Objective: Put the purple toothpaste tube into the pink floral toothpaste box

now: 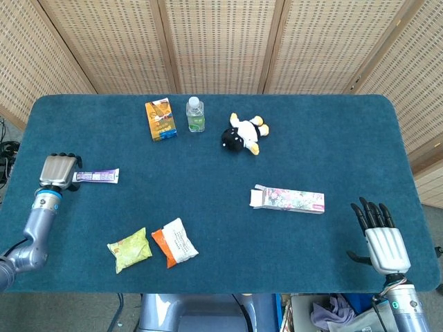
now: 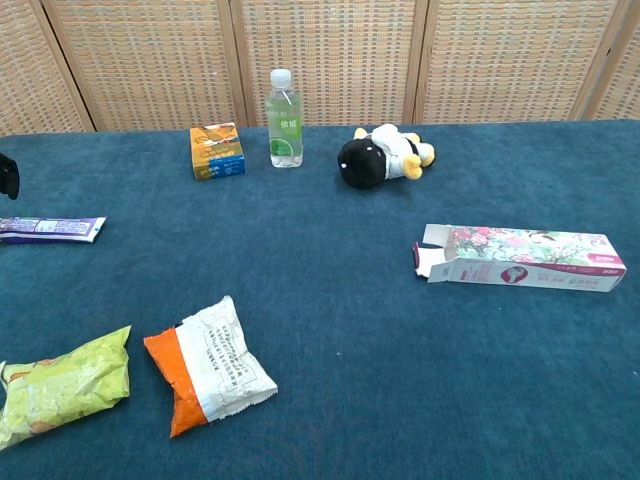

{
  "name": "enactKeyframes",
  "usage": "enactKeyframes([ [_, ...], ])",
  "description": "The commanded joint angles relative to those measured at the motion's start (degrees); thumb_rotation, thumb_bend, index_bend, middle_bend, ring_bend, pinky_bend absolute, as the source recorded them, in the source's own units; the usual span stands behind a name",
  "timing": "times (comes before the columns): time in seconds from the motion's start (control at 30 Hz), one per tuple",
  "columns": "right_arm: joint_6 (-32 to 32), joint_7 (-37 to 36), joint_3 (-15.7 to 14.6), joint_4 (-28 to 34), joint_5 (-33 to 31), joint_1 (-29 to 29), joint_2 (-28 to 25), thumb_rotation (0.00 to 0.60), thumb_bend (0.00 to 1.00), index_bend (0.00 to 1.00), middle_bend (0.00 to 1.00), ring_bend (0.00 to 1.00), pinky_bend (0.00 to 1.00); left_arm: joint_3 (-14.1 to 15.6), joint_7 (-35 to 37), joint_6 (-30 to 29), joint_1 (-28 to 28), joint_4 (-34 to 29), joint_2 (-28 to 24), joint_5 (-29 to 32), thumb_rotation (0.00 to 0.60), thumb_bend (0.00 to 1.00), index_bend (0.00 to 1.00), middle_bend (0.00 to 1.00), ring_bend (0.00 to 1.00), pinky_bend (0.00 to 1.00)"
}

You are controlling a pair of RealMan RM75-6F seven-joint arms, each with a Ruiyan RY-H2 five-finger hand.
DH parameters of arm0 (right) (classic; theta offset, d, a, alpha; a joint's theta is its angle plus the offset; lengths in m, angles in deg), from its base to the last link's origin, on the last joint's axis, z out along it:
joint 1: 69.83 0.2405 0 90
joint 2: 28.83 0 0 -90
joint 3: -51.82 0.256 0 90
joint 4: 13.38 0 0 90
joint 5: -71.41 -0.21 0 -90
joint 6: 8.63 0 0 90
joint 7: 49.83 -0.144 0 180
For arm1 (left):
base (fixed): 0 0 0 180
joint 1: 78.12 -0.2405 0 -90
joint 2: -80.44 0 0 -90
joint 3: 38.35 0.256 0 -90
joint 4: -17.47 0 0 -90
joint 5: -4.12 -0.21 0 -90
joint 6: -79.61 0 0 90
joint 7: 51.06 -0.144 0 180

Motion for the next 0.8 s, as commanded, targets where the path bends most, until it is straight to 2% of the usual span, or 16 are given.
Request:
enactKeyframes([
  [0.03, 0.02, 0.06, -0.01, -0.05, -0.10, -0.02, 0.04, 0.600, 0.00, 0.00, 0.00, 0.00, 0.00, 0.43, -0.41, 1.41, 0.65, 2.60, 1.70, 1.39, 0.600, 0.23, 0.41, 0.35, 0.29, 0.29],
  [0.8, 0.50, 0.14, 0.22, -0.50, -1.11, 0.08, 0.12, 0.600, 0.00, 0.00, 0.00, 0.00, 0.00, 1.00, 1.07, 4.82, 3.63, 11.15, 6.79, 1.50, 0.600, 0.23, 0.42, 0.35, 0.29, 0.30],
])
